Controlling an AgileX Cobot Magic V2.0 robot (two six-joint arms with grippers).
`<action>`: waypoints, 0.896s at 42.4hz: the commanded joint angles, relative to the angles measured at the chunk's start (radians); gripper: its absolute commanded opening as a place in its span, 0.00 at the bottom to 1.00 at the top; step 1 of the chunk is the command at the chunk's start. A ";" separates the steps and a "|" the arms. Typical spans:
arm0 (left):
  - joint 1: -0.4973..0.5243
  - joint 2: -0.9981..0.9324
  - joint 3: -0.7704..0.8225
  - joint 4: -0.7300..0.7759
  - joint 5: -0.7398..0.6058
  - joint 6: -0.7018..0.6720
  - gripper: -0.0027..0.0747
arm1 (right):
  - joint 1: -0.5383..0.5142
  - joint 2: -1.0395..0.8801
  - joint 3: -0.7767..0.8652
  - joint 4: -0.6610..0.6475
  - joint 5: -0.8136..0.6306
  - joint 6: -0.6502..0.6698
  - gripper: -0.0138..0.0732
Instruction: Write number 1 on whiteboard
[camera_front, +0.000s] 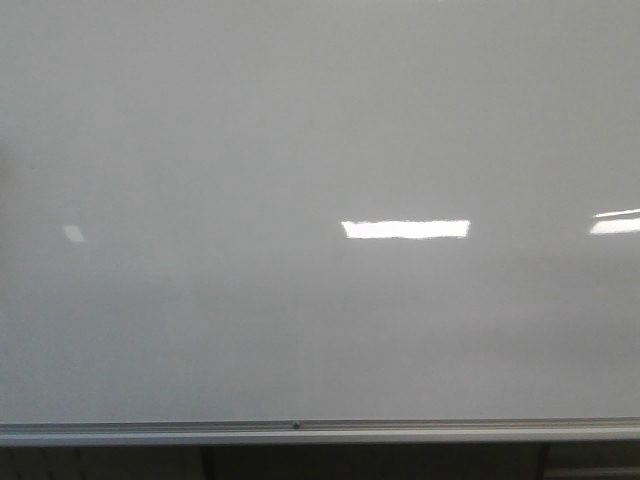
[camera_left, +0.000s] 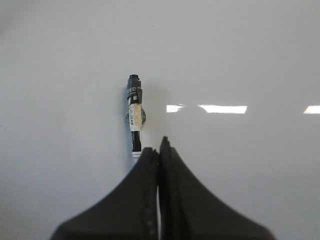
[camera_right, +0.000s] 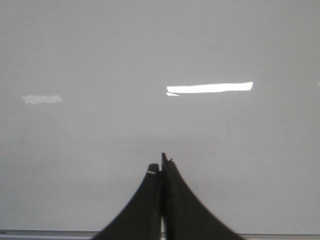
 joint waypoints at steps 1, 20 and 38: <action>-0.004 -0.015 0.023 0.002 -0.085 -0.007 0.01 | 0.001 -0.015 -0.025 -0.011 -0.082 -0.004 0.09; -0.004 -0.015 0.021 0.005 -0.218 -0.007 0.01 | 0.001 -0.015 -0.046 -0.010 -0.083 -0.004 0.09; -0.004 0.206 -0.357 0.027 -0.007 0.001 0.01 | 0.001 0.189 -0.482 -0.010 0.195 -0.004 0.09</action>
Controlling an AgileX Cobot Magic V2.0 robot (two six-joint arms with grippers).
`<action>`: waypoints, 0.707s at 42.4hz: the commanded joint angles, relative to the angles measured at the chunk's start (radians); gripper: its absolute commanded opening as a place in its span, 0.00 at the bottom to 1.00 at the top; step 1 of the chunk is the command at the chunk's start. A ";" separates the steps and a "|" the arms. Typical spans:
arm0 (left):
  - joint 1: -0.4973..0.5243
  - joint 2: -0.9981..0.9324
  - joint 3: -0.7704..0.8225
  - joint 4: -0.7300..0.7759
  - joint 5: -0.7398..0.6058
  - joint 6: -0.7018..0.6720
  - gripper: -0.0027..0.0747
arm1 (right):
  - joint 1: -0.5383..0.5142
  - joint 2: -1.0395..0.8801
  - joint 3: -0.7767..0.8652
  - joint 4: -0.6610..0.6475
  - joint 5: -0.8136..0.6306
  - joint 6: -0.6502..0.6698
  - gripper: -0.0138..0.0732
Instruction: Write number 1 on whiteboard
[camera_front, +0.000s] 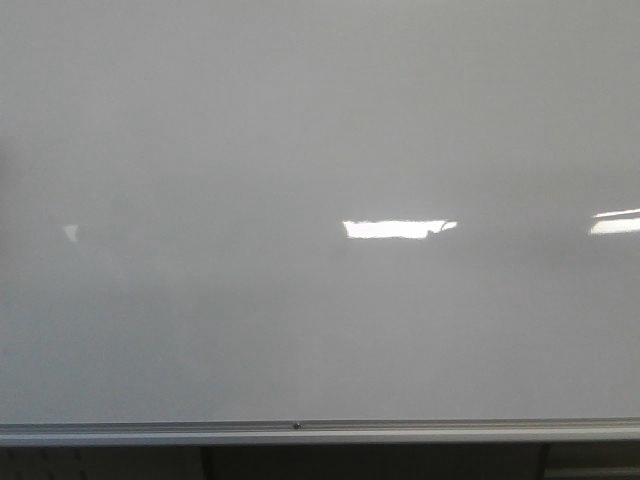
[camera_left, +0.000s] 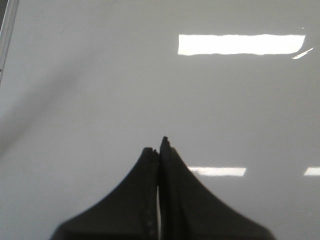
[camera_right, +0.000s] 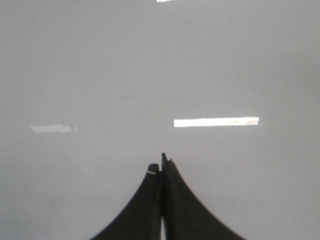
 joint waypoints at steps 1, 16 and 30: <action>-0.004 0.134 -0.117 0.026 0.045 0.001 0.01 | 0.001 0.123 -0.111 -0.010 -0.010 -0.004 0.09; -0.004 0.426 -0.236 0.046 0.113 0.001 0.01 | 0.001 0.319 -0.199 0.015 -0.015 -0.004 0.09; -0.004 0.426 -0.236 0.046 0.115 0.001 0.67 | 0.001 0.319 -0.199 0.015 -0.014 -0.004 0.56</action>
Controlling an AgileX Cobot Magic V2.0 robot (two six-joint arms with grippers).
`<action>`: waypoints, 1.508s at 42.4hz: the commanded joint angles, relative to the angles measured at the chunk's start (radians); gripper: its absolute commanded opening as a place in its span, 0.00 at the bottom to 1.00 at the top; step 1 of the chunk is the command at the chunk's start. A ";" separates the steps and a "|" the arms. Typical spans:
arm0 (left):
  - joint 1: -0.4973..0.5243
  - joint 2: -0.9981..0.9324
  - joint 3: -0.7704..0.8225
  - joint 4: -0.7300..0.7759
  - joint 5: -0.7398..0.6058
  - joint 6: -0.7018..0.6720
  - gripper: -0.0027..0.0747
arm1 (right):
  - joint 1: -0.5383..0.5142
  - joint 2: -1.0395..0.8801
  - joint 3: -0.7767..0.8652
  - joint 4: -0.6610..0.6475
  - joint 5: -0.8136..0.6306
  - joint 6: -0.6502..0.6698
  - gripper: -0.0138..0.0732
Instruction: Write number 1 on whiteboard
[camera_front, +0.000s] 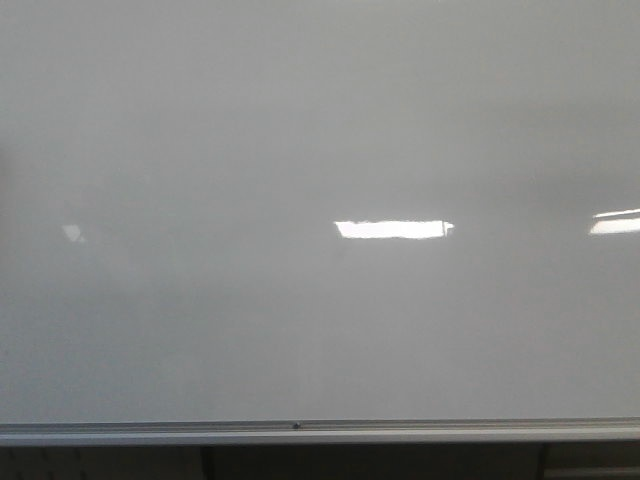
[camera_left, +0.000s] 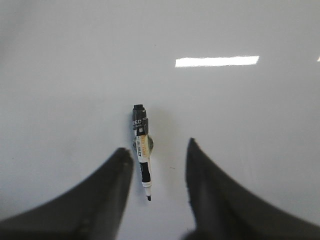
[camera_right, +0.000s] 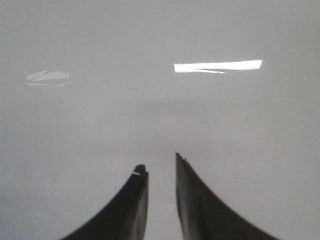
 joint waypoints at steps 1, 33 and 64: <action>-0.004 0.009 -0.036 0.001 -0.065 -0.001 0.78 | 0.001 0.015 -0.036 0.004 -0.073 -0.004 0.62; -0.002 0.594 -0.166 -0.029 -0.114 -0.030 0.79 | 0.001 0.015 -0.036 0.004 -0.074 -0.004 0.83; 0.092 1.040 -0.222 -0.006 -0.489 -0.030 0.79 | 0.001 0.015 -0.036 0.004 -0.091 -0.004 0.83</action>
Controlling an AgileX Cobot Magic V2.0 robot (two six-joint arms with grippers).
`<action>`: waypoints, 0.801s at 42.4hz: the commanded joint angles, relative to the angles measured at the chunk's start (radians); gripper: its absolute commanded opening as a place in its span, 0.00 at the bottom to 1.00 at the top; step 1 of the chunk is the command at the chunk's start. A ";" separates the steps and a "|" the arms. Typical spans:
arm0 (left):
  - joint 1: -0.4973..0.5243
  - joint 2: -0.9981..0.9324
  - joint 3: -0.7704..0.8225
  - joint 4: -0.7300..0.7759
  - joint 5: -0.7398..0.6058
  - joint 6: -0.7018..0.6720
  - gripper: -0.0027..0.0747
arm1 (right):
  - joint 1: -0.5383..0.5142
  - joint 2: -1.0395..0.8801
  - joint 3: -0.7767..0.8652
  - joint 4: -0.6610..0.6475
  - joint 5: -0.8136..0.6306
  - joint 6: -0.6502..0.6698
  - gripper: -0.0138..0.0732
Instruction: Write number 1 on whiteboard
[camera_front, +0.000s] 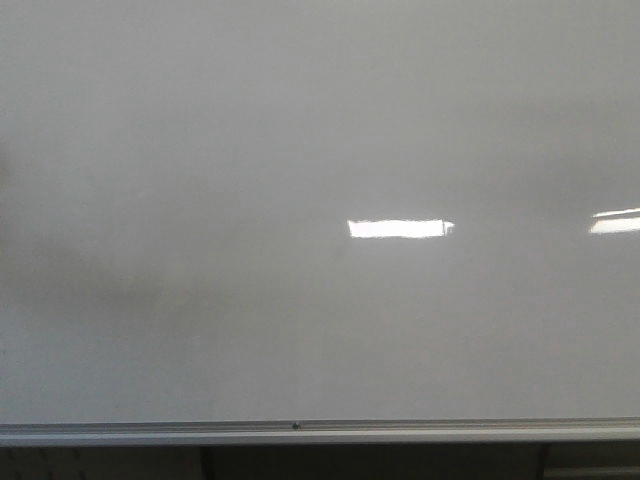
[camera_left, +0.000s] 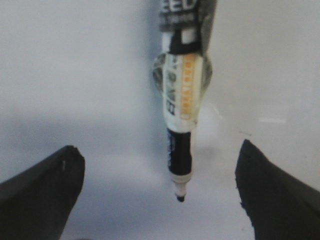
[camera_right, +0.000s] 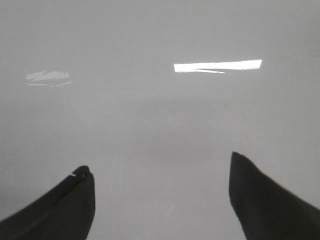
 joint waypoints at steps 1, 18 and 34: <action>-0.016 0.008 -0.050 0.004 -0.086 -0.011 0.79 | 0.001 0.015 -0.035 0.004 -0.093 -0.004 0.83; -0.013 0.055 -0.081 0.004 -0.036 -0.011 0.70 | 0.001 0.015 -0.035 0.004 -0.102 -0.004 0.83; -0.013 0.059 -0.081 0.030 -0.027 -0.011 0.24 | 0.001 0.015 -0.035 0.004 -0.117 -0.004 0.83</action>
